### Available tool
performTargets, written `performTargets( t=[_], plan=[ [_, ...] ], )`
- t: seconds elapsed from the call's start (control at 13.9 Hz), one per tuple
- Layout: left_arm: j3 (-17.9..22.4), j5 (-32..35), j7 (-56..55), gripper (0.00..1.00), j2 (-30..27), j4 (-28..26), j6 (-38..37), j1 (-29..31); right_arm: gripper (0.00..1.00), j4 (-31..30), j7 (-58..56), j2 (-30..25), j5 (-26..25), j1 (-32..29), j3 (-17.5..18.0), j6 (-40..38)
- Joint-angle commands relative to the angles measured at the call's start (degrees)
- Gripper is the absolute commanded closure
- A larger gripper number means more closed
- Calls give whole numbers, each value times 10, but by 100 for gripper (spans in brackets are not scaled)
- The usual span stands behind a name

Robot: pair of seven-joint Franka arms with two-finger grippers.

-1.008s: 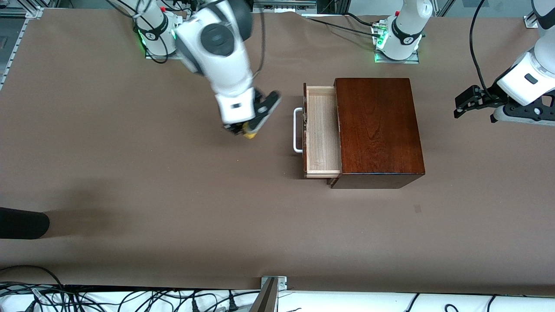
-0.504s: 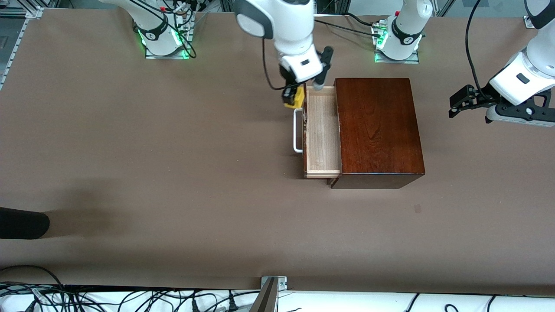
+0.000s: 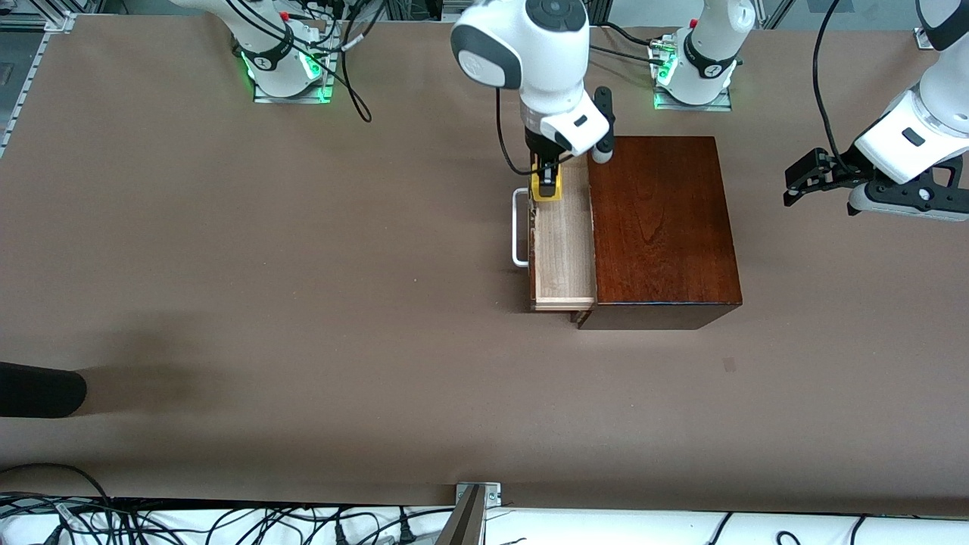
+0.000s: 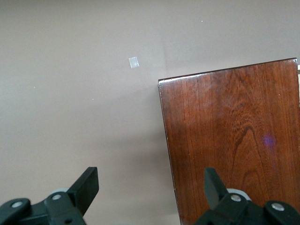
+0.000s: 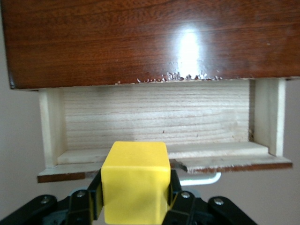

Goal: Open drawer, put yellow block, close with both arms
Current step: 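Carry the yellow cube over the open drawer and lower it inside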

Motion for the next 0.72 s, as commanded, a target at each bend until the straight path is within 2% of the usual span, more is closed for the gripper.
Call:
performTargets(
  t=[0.0, 0.65],
  plan=[
    [-1, -5, 11, 0, 3, 11, -3, 2, 100, 37, -11, 17, -12, 28, -7, -22],
    [-1, -5, 12, 0, 3, 11, -3, 3, 100, 37, -22, 44, -20, 48, -19, -15]
  ],
)
